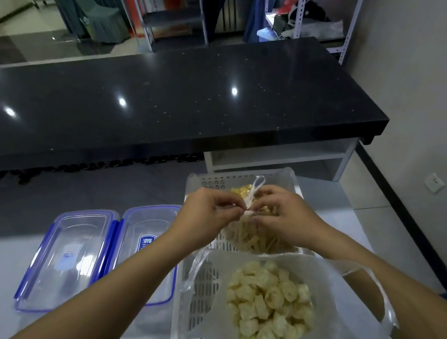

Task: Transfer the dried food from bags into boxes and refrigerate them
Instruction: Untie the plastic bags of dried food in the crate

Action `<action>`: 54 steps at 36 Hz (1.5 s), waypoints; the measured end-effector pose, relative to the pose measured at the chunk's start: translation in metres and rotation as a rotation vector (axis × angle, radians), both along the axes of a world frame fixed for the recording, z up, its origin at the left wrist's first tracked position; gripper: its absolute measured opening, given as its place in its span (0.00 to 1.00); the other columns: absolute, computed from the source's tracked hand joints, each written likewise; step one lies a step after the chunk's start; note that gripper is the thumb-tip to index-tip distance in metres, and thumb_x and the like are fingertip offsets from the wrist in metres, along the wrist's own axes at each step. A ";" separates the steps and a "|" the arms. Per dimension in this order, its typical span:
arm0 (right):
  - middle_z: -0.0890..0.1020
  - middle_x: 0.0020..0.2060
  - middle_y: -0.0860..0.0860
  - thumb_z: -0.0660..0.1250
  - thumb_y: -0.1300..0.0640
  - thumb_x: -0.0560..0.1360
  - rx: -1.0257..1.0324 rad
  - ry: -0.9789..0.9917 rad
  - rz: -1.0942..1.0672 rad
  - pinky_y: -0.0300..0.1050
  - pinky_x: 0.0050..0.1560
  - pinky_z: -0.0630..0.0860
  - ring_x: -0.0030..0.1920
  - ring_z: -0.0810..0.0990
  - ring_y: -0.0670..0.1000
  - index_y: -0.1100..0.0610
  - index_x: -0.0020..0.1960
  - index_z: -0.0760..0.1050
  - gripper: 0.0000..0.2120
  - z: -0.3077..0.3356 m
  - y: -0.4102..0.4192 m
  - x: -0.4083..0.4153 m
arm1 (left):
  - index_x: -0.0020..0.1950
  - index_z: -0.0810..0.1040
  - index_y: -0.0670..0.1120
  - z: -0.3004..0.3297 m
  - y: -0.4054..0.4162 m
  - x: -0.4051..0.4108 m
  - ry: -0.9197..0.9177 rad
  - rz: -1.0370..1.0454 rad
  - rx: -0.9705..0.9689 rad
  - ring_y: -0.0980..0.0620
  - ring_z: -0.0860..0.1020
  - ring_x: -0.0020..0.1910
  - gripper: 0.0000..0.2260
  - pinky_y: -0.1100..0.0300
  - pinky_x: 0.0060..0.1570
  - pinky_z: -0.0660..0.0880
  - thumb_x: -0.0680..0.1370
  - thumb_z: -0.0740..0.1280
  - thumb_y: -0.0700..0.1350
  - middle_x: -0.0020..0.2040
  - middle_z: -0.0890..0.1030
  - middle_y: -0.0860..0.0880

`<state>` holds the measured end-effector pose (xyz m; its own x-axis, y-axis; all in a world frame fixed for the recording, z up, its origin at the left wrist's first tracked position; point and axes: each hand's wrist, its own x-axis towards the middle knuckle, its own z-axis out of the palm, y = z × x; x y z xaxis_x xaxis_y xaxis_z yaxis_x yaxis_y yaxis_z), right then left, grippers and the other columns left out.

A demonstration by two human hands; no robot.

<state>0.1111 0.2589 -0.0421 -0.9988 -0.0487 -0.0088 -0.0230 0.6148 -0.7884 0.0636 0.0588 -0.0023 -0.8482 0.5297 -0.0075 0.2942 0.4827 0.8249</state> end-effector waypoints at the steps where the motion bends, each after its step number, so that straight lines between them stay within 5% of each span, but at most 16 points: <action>1: 0.75 0.61 0.43 0.73 0.52 0.75 -0.014 0.010 -0.011 0.31 0.52 0.68 0.61 0.75 0.47 0.47 0.50 0.84 0.04 0.001 -0.001 -0.002 | 0.42 0.84 0.57 0.000 0.000 -0.001 -0.016 0.015 0.032 0.63 0.82 0.38 0.08 0.67 0.40 0.76 0.76 0.73 0.44 0.37 0.85 0.59; 6: 0.77 0.57 0.36 0.74 0.54 0.75 -0.149 0.032 -0.049 0.33 0.50 0.70 0.58 0.76 0.40 0.37 0.43 0.81 0.11 0.006 0.004 -0.004 | 0.52 0.83 0.57 -0.001 -0.007 -0.014 0.079 0.128 0.058 0.62 0.83 0.40 0.07 0.63 0.43 0.78 0.81 0.67 0.46 0.40 0.86 0.56; 9: 0.78 0.57 0.36 0.74 0.55 0.74 -0.212 0.064 -0.075 0.35 0.53 0.73 0.58 0.76 0.39 0.37 0.43 0.82 0.12 0.006 0.007 -0.002 | 0.58 0.84 0.54 0.001 -0.009 -0.026 0.227 -0.054 -0.158 0.63 0.77 0.53 0.11 0.64 0.56 0.73 0.78 0.70 0.43 0.55 0.81 0.57; 13: 0.79 0.58 0.37 0.74 0.55 0.74 -0.252 0.073 -0.083 0.37 0.54 0.76 0.59 0.76 0.39 0.40 0.44 0.85 0.09 0.008 0.013 -0.001 | 0.63 0.82 0.52 0.001 0.001 -0.029 0.339 -0.278 -0.354 0.55 0.72 0.64 0.14 0.61 0.61 0.69 0.77 0.72 0.47 0.66 0.75 0.51; 18: 0.78 0.58 0.42 0.75 0.56 0.74 -0.286 0.067 -0.100 0.42 0.56 0.78 0.60 0.77 0.43 0.45 0.46 0.85 0.06 0.012 0.013 0.003 | 0.53 0.86 0.47 0.002 0.008 -0.032 0.488 -0.258 -0.324 0.52 0.77 0.59 0.07 0.62 0.54 0.71 0.77 0.73 0.46 0.60 0.81 0.51; 23: 0.78 0.55 0.40 0.74 0.56 0.74 -0.263 0.131 -0.169 0.35 0.51 0.72 0.57 0.76 0.40 0.44 0.43 0.83 0.06 0.024 0.021 0.006 | 0.50 0.87 0.48 0.010 -0.005 -0.036 0.414 -0.137 -0.215 0.57 0.80 0.52 0.06 0.53 0.55 0.78 0.74 0.75 0.46 0.54 0.82 0.56; 27: 0.78 0.52 0.42 0.75 0.55 0.74 -0.226 0.149 -0.249 0.36 0.50 0.71 0.55 0.77 0.41 0.47 0.43 0.84 0.04 0.022 0.037 0.007 | 0.48 0.87 0.48 0.005 -0.028 -0.038 0.309 -0.025 -0.137 0.62 0.79 0.50 0.05 0.63 0.52 0.75 0.73 0.76 0.46 0.51 0.81 0.59; 31: 0.77 0.51 0.40 0.75 0.55 0.74 -0.093 0.032 -0.238 0.42 0.55 0.71 0.55 0.76 0.44 0.49 0.45 0.83 0.02 0.007 0.038 0.005 | 0.48 0.86 0.44 -0.010 -0.033 -0.027 0.145 0.024 -0.137 0.53 0.82 0.50 0.04 0.51 0.56 0.79 0.75 0.75 0.42 0.50 0.84 0.51; 37: 0.76 0.58 0.40 0.73 0.46 0.72 -0.144 0.018 -0.114 0.45 0.59 0.72 0.61 0.74 0.44 0.42 0.53 0.81 0.10 0.016 0.019 -0.005 | 0.56 0.83 0.50 -0.010 -0.019 -0.015 0.184 0.014 -0.094 0.57 0.78 0.56 0.10 0.60 0.56 0.74 0.76 0.73 0.48 0.54 0.81 0.56; 43: 0.75 0.60 0.45 0.73 0.43 0.73 0.261 0.032 0.033 0.46 0.64 0.68 0.63 0.69 0.46 0.50 0.56 0.81 0.16 0.028 -0.002 -0.007 | 0.58 0.82 0.51 -0.001 -0.006 -0.013 0.263 -0.066 -0.154 0.60 0.76 0.51 0.12 0.65 0.51 0.73 0.75 0.74 0.48 0.51 0.79 0.58; 47: 0.79 0.55 0.46 0.72 0.49 0.75 0.125 0.184 -0.033 0.41 0.55 0.71 0.57 0.74 0.43 0.51 0.43 0.82 0.06 0.048 -0.007 0.000 | 0.52 0.84 0.48 0.007 -0.003 -0.009 0.319 -0.046 -0.072 0.55 0.79 0.46 0.06 0.53 0.50 0.79 0.76 0.72 0.42 0.46 0.83 0.53; 51: 0.77 0.53 0.42 0.71 0.50 0.76 0.045 0.228 -0.083 0.34 0.51 0.66 0.57 0.72 0.38 0.44 0.36 0.78 0.10 0.072 0.001 0.008 | 0.50 0.84 0.47 0.015 -0.012 -0.007 0.344 0.040 0.110 0.57 0.80 0.45 0.05 0.56 0.50 0.79 0.76 0.73 0.39 0.45 0.83 0.52; 54: 0.79 0.52 0.43 0.72 0.51 0.75 -0.046 0.176 -0.109 0.36 0.53 0.69 0.56 0.75 0.40 0.51 0.34 0.77 0.12 0.073 0.012 0.014 | 0.48 0.84 0.46 0.011 -0.020 -0.004 0.277 0.106 0.209 0.54 0.81 0.44 0.05 0.58 0.49 0.79 0.75 0.72 0.36 0.43 0.84 0.50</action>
